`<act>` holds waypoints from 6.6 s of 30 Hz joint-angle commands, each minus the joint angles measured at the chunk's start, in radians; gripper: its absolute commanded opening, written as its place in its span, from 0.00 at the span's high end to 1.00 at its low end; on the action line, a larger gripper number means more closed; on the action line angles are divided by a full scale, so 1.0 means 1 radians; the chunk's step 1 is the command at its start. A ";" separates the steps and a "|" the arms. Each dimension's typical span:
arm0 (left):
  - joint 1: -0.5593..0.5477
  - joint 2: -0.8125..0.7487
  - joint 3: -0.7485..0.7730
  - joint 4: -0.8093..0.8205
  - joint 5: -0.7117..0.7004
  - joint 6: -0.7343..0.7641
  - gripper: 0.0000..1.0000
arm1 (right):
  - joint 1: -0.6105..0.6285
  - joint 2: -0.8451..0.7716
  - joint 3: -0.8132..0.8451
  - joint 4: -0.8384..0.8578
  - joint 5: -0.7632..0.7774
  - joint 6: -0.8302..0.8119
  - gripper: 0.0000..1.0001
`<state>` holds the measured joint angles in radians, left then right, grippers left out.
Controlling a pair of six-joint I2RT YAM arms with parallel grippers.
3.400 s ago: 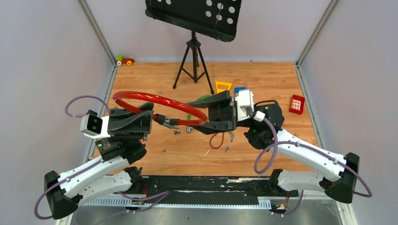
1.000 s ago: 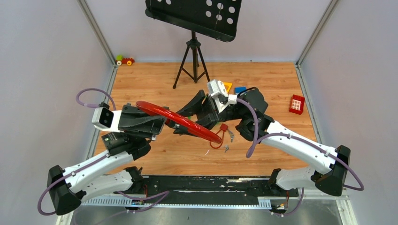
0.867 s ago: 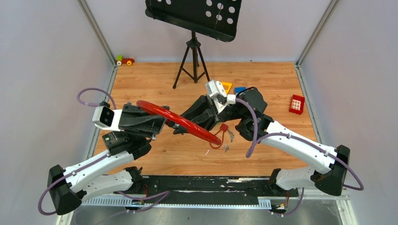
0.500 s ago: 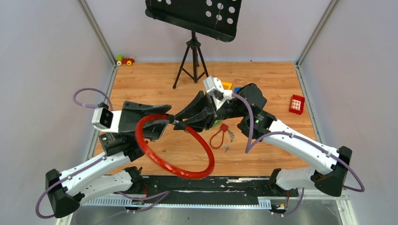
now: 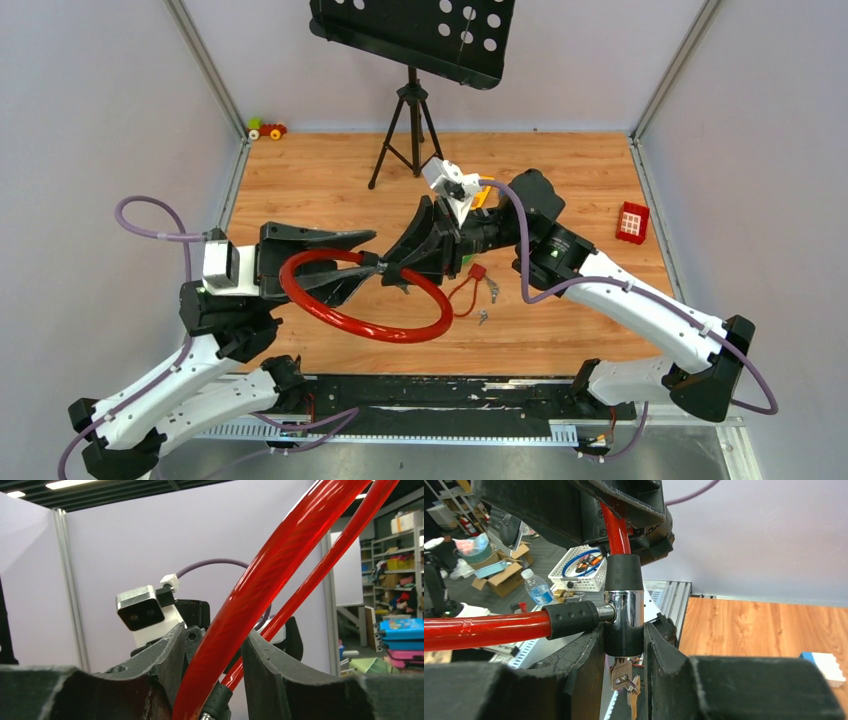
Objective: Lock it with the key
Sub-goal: Lock the lock.
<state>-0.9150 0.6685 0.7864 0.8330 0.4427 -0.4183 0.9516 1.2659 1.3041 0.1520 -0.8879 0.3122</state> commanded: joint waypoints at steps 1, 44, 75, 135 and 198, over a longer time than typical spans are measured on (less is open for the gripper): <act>-0.002 -0.015 0.073 -0.257 0.032 0.136 0.50 | -0.010 -0.057 0.075 0.004 -0.044 0.110 1.00; -0.002 -0.049 0.117 -0.497 0.014 0.191 1.00 | -0.084 -0.029 0.141 -0.228 -0.187 0.130 1.00; -0.002 0.013 0.115 -0.207 -0.288 -0.042 1.00 | -0.080 -0.285 -0.287 0.276 0.349 -0.228 0.27; -0.002 -0.007 0.082 -0.186 -0.055 0.069 1.00 | -0.043 -0.141 -0.344 0.731 0.255 0.976 1.00; 0.000 0.066 0.226 -0.733 -0.366 0.453 1.00 | -0.002 -0.489 -0.284 -0.223 0.456 -0.440 0.29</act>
<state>-0.9154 0.7628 0.9569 0.0498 0.0666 0.0013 0.9443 0.8280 0.9379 0.1192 -0.6914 0.0517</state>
